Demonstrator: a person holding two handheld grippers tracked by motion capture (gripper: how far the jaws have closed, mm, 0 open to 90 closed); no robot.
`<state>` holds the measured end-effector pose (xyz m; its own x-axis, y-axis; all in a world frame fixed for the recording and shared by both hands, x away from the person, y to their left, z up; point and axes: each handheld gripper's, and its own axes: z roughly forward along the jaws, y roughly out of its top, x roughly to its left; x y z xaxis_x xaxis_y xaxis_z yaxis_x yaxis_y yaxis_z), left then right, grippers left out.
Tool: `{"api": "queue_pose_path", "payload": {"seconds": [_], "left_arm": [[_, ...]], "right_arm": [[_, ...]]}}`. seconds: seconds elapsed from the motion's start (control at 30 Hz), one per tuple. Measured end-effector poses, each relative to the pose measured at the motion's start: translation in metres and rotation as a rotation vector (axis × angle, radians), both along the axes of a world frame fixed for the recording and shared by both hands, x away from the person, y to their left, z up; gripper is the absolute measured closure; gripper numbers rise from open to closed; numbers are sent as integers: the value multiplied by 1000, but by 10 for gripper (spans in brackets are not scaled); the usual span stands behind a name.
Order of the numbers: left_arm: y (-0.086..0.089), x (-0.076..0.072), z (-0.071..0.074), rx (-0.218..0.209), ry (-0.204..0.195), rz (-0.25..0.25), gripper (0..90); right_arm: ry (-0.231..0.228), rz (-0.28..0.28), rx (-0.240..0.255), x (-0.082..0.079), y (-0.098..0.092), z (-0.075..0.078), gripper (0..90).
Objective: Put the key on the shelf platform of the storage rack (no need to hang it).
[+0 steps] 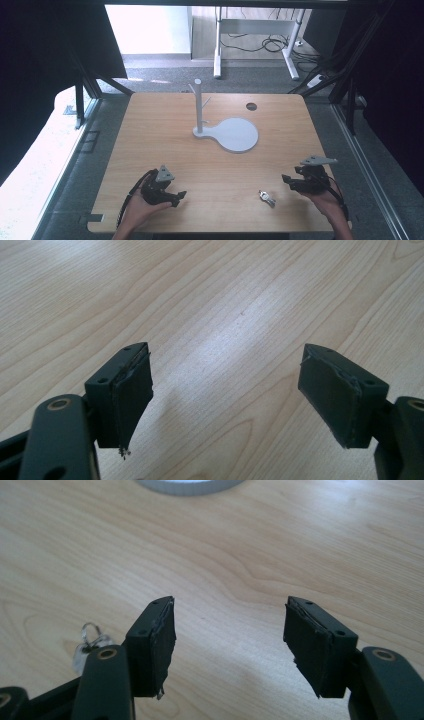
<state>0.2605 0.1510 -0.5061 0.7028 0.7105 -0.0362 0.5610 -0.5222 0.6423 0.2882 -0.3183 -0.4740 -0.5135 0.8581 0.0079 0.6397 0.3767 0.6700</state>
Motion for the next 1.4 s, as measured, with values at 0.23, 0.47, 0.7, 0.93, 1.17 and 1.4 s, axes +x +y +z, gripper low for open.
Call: {"api": "queue_pose_path", "payload": {"seconds": [0.23,0.47,0.7,0.93,1.17,1.4], "left_arm": [[1,0,0,-2,8,-3,219],[-1,0,-1,-3,4,-1,219],[-1,0,-1,-3,5,-4,220],[0,0,0,-8,1,-1,220],[-1,0,0,-6,2,-7,220],[0,0,1,-9,-4,0,222]], "right_arm": [[24,39,-46,1,10,19,408],[69,58,-64,4,16,25,426],[83,109,-67,8,28,32,458],[105,147,-90,8,35,32,473],[122,180,-123,10,44,31,473],[140,204,-137,14,51,30,482]]}}
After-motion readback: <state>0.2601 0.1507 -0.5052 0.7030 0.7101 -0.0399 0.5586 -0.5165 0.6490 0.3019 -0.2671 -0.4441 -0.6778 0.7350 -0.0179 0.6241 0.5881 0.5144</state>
